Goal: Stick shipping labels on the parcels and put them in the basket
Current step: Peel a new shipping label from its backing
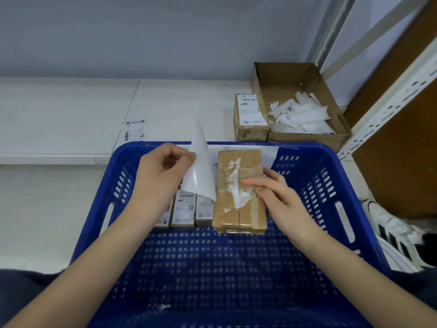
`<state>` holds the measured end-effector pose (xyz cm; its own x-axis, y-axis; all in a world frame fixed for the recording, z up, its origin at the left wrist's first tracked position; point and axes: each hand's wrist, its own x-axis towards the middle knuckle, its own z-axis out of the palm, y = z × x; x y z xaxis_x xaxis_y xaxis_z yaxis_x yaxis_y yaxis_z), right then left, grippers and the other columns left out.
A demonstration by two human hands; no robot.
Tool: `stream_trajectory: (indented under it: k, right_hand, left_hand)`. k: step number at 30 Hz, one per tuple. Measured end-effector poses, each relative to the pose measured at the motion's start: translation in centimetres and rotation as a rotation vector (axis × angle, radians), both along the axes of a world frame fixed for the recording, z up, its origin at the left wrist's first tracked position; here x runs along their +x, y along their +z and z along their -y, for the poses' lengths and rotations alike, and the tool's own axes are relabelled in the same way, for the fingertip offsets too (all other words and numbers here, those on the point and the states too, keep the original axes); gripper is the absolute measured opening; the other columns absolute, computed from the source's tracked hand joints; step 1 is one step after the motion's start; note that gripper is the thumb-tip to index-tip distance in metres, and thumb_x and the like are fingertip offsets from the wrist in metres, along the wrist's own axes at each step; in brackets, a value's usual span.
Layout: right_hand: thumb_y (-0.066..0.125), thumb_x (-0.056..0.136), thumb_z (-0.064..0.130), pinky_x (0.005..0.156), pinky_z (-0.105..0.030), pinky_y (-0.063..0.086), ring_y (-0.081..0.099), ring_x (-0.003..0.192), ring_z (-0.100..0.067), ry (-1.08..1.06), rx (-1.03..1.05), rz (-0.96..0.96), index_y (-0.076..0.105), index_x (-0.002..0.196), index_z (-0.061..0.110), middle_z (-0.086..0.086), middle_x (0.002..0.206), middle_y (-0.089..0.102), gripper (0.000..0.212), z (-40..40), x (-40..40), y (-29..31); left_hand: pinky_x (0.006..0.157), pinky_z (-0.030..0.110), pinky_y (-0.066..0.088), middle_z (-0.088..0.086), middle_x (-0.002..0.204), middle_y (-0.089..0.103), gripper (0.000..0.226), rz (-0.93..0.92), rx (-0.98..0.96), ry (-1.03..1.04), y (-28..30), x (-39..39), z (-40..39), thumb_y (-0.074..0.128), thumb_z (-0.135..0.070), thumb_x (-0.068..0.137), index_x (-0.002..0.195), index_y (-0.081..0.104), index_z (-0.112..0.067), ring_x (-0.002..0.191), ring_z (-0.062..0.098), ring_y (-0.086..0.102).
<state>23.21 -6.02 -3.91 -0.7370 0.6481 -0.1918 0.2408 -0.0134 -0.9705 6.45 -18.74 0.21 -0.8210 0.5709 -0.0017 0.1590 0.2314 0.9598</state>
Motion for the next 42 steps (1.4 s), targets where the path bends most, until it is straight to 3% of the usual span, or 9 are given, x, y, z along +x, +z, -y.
stream_trajectory:
  k: [6, 9, 15, 22, 30, 32, 36, 39, 42]
  right_hand:
    - [0.060, 0.091, 0.021, 0.097, -0.029, 0.048, 0.049, 0.101, 0.016, -0.051, 0.020, -0.001, 0.075, 0.084, 0.033, 0.012, 0.133, 0.039, 0.021, 0.6, -0.5, -0.1]
    - [0.066, 0.073, 0.049, 0.102, -0.031, 0.044, 0.043, 0.118, 0.010, -0.072, 0.049, -0.011, 0.074, 0.078, 0.040, 0.014, 0.131, 0.039, 0.013, 1.1, -0.5, 0.3]
    - [0.059, 0.056, 0.065, 0.099, -0.030, 0.046, 0.042, 0.122, 0.009, -0.099, -0.010, -0.080, 0.074, 0.074, 0.046, 0.018, 0.131, 0.042, 0.030, 1.7, -0.5, 1.4]
    - [0.067, 0.085, 0.017, 0.087, -0.016, 0.047, 0.058, 0.099, 0.011, -0.178, -0.108, -0.160, 0.074, 0.087, 0.021, 0.008, 0.133, 0.048, 0.009, 1.1, -0.5, 1.1]
    - [0.064, 0.087, 0.011, 0.101, -0.035, 0.047, 0.060, 0.107, -0.003, -0.206, -0.096, -0.208, 0.075, 0.094, 0.023, 0.008, 0.131, 0.052, 0.017, 0.1, -0.1, 2.0]
    - [0.064, 0.087, 0.013, 0.100, -0.031, 0.046, 0.058, 0.108, 0.002, -0.180, -0.086, -0.210, 0.076, 0.091, 0.023, 0.009, 0.132, 0.052, 0.016, 0.1, -0.1, 2.1]
    - [0.065, 0.086, 0.016, 0.094, -0.026, 0.049, 0.058, 0.108, 0.001, -0.185, -0.101, -0.193, 0.077, 0.090, 0.019, 0.007, 0.131, 0.053, 0.013, -0.4, -0.1, 1.8]
    - [0.065, 0.085, 0.019, 0.086, -0.024, 0.053, 0.057, 0.113, -0.006, -0.222, -0.152, -0.206, 0.077, 0.091, 0.021, 0.006, 0.132, 0.053, 0.013, -1.3, 0.1, 2.2]
    - [0.065, 0.086, 0.017, 0.097, -0.028, 0.047, 0.050, 0.121, -0.002, -0.132, -0.061, -0.190, 0.076, 0.092, 0.017, 0.009, 0.133, 0.052, 0.013, -1.3, 0.2, 2.6]
  left_hand:
    - [0.043, 0.025, 0.031, -0.004, 0.061, 0.053, 0.017, -1.028, -0.276, -0.038, 1.6, 2.2, 0.5, 0.064, -0.013, 0.082, 0.066, 0.057, -0.013, 0.051, 0.012, 0.047]
    - [0.050, 0.025, 0.017, 0.003, 0.056, 0.042, 0.025, -1.487, -0.364, -0.097, 1.6, 4.2, 0.1, 0.060, -0.001, 0.076, 0.059, 0.045, -0.013, 0.049, 0.018, 0.034]
    - [0.055, 0.030, 0.016, 0.000, 0.056, 0.045, 0.034, -1.793, -0.447, -0.192, 0.3, 6.7, -0.7, 0.041, 0.001, 0.089, 0.062, 0.053, -0.016, 0.048, 0.016, 0.042]
    - [0.053, 0.030, 0.015, -0.004, 0.055, 0.042, 0.043, -1.960, -0.495, -0.221, 0.2, 7.3, -0.9, 0.029, 0.005, 0.091, 0.061, 0.051, -0.016, 0.047, 0.012, 0.035]
    - [0.054, 0.031, 0.024, 0.002, 0.067, 0.052, 0.032, -1.809, -0.502, -0.169, 1.7, 8.5, -1.3, 0.035, -0.002, 0.091, 0.078, 0.061, -0.014, 0.059, 0.019, 0.046]
    - [0.056, 0.033, 0.032, 0.007, 0.070, 0.055, 0.023, -1.603, -0.522, -0.152, 2.8, 7.2, -1.2, 0.047, -0.027, 0.089, 0.085, 0.062, -0.010, 0.062, 0.025, 0.050]
    - [0.062, 0.038, 0.039, 0.011, 0.074, 0.058, 0.075, -1.243, -0.741, -0.245, 4.0, 5.8, -0.1, 0.026, -0.074, 0.080, 0.090, 0.059, -0.007, 0.066, 0.029, 0.054]
    - [0.083, 0.039, 0.043, 0.000, 0.108, 0.063, 0.092, -0.869, -0.865, -0.302, 5.3, 6.2, 0.2, 0.006, -0.085, 0.077, 0.122, 0.049, -0.017, 0.095, 0.023, 0.060]
    - [0.088, 0.031, 0.047, -0.011, 0.113, 0.064, 0.060, -0.300, -0.624, -0.320, 4.5, 3.8, -0.6, 0.037, -0.066, 0.087, 0.122, 0.055, -0.022, 0.102, 0.012, 0.061]
